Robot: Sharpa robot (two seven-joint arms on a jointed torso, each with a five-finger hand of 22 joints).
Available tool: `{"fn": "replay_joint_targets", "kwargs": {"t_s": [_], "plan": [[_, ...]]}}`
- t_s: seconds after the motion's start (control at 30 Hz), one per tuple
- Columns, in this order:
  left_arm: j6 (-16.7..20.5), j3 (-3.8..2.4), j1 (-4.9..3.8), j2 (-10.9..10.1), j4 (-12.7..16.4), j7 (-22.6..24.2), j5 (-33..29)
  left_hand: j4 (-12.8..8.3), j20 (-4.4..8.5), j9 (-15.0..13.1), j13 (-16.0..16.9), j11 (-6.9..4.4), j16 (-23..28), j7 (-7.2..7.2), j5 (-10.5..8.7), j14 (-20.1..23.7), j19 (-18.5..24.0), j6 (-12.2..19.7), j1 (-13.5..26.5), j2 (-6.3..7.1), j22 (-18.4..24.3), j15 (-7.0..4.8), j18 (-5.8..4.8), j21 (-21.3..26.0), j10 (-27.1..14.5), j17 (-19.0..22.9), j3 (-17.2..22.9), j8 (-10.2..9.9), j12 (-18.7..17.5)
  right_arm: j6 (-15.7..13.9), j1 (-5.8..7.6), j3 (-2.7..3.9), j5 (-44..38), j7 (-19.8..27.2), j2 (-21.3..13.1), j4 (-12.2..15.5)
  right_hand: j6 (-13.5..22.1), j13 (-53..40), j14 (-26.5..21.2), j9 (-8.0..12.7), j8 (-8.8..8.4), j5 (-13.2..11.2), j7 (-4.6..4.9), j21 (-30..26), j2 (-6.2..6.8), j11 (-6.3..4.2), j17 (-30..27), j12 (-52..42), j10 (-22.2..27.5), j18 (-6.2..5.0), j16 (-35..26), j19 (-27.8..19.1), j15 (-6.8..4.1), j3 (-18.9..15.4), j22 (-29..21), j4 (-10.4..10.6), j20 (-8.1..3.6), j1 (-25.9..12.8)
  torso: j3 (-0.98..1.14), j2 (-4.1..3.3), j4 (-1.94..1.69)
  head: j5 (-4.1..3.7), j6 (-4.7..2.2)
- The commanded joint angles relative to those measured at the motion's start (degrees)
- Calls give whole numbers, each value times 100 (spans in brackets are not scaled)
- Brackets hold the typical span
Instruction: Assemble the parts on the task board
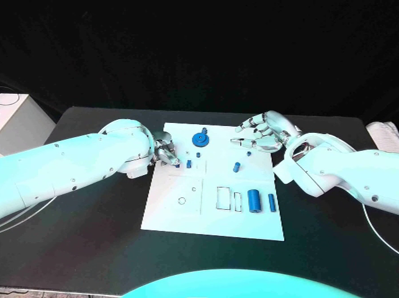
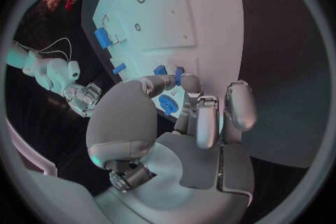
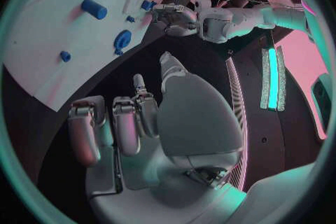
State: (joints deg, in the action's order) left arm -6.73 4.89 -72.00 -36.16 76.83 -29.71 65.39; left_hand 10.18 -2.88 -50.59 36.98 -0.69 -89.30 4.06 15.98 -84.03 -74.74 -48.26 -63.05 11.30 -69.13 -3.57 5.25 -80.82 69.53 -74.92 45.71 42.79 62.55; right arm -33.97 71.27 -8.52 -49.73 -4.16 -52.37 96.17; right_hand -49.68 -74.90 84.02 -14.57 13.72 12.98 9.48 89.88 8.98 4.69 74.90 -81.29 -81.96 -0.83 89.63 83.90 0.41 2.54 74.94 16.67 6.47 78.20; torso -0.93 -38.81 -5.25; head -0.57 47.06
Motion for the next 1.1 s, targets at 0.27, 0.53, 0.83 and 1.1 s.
{"fn": "replay_joint_targets", "kwargs": {"t_s": [0.27, 0.53, 0.83, 1.1], "plan": [[-458, 32, 43, 55, -8, -21, 4, -995, 20, 5, 24, -32, -49, -86, 12, -575, -43, -123, 3, -30, -14, -34, -52, -41, 31, -1444, 927, 22, 3, 67, -5, 1, -60, 34, -6, 10, -27, -665, 564, 8, 29, 7, 1, 12, -23, 5, 1383, 17, 31, 83, -16, 610, 8, -18, 1506, -2, -9, -46, -1, 8, -11, -9, 19], [-321, 33, 44, 55, -6, -23, 134, -1043, 28, 15, 42, -41, -63, -94, 85, -590, -53, -158, 26, -12, -27, -42, -55, -49, 71, -1486, 957, 30, 13, 64, -5, 1, -60, 37, -7, 8, -27, -665, 564, 8, 29, 7, 1, 12, -23, 5, 1383, 17, 31, 83, -16, 610, 8, -18, 1506, -2, -9, -46, -3, 4, -6, -8, 14], [-217, 32, 44, 33, 22, -22, 282, -1119, 47, 30, 35, -64, -70, -116, 261, -597, -98, -220, 94, 33, -79, -61, -65, -77, 138, -1508, 1007, 53, 7, 63, -5, 1, -60, 39, -8, 3, -27, -658, 562, 14, 40, 6, -2, 12, -28, 2, 1375, 17, 33, 83, -19, 610, 5, -24, 1506, -5, -12, -72, -3, 5, -6, -7, 21], [-191, 31, 44, -3, 60, -20, 332, -1145, 56, 40, 50, -74, -70, -126, 346, -597, -110, -250, 117, 53, -91, -70, -68, -85, 174, -1508, 1021, 60, 13, 64, -5, 1, -61, 41, -11, -1, -27, -658, 562, 14, 40, 6, -2, 12, -28, 2, 1375, 17, 33, 83, -19, 610, 5, -24, 1506, -5, -12, -72, -4, 5, -8, -16, 28]]}}
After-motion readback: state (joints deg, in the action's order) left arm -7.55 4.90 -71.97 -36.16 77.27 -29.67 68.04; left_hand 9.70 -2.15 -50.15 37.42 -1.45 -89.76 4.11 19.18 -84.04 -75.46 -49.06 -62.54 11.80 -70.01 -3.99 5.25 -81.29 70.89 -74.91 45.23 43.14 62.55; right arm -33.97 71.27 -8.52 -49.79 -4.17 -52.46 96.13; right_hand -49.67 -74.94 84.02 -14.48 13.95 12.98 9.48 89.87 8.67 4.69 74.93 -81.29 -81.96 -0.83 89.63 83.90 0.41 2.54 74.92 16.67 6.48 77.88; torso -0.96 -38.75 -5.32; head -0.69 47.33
